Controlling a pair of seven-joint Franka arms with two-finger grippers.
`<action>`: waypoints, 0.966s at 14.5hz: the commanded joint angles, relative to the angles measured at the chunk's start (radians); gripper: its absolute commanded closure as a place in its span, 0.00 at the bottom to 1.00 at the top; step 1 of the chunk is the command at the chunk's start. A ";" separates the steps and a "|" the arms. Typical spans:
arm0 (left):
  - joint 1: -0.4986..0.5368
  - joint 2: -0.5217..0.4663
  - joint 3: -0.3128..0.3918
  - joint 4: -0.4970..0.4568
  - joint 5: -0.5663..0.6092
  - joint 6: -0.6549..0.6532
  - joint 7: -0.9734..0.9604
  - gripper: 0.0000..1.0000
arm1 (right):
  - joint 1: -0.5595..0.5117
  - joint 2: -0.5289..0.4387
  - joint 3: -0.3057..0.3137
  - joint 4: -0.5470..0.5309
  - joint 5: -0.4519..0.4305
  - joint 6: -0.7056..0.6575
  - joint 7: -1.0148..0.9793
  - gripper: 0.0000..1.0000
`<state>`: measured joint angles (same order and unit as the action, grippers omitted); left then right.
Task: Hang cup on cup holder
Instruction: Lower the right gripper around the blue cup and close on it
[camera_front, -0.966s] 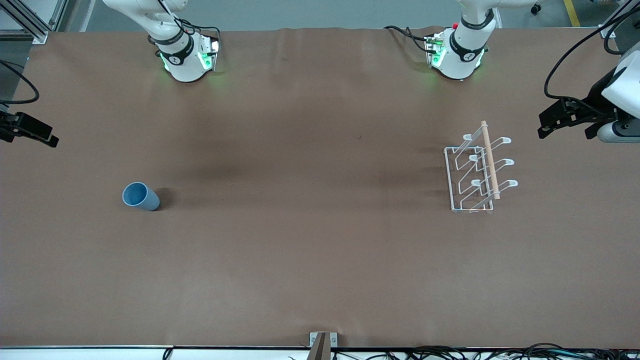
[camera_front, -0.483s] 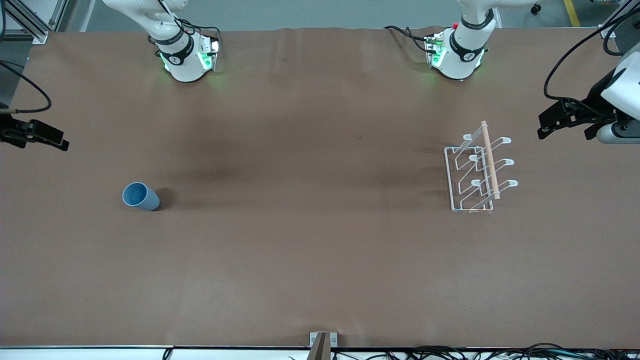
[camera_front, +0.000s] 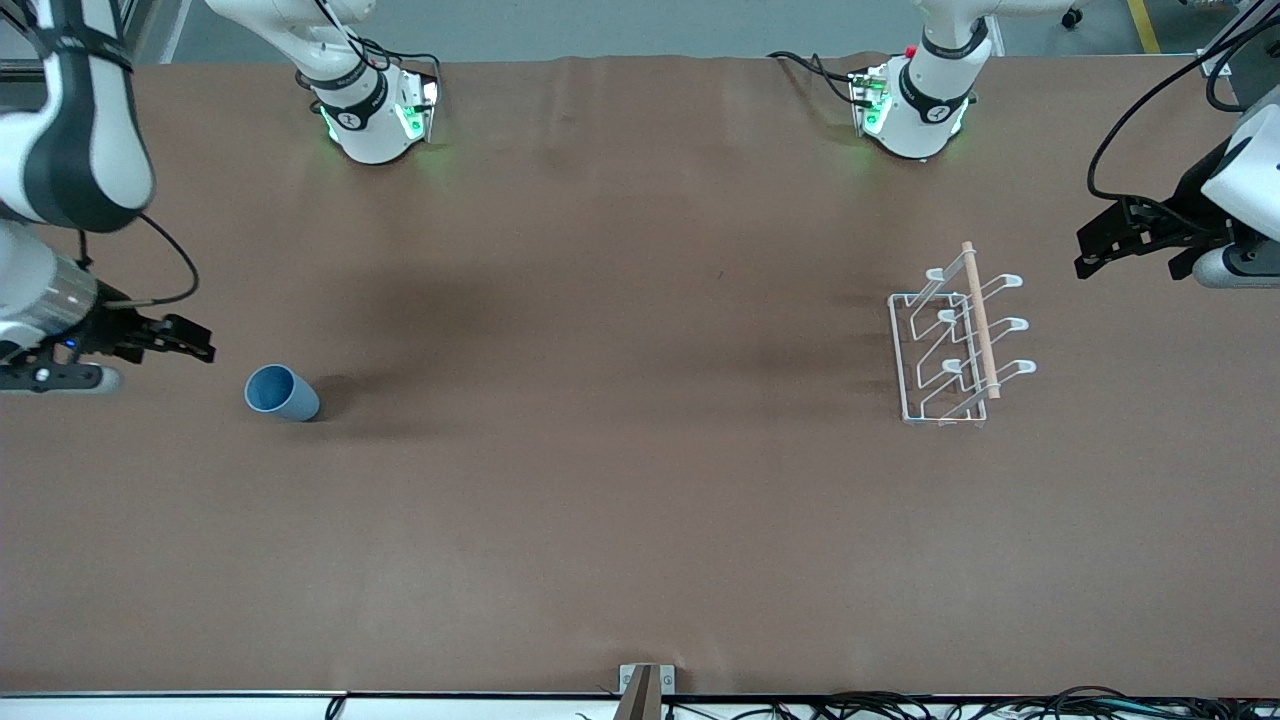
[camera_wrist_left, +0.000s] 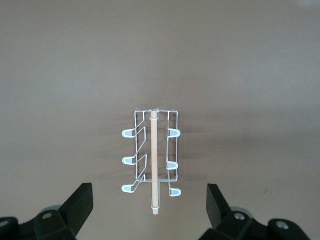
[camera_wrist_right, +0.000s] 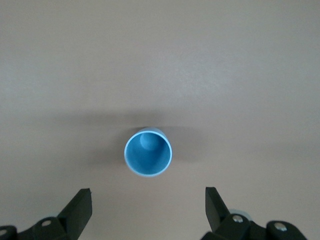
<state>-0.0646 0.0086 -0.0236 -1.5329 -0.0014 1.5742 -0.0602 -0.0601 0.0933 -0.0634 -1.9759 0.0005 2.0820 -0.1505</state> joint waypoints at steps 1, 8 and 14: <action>-0.003 -0.001 0.005 0.005 0.000 0.006 -0.006 0.00 | -0.027 0.047 -0.001 -0.109 -0.002 0.160 -0.079 0.00; -0.001 -0.001 0.007 0.007 0.001 0.006 -0.006 0.00 | -0.037 0.218 0.001 -0.110 -0.002 0.294 -0.098 0.00; 0.000 0.005 0.007 0.005 0.001 0.010 -0.006 0.00 | -0.035 0.249 0.001 -0.138 -0.002 0.346 -0.098 0.19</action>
<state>-0.0638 0.0092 -0.0200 -1.5327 -0.0014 1.5764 -0.0606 -0.0893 0.3421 -0.0690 -2.0904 0.0005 2.4082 -0.2386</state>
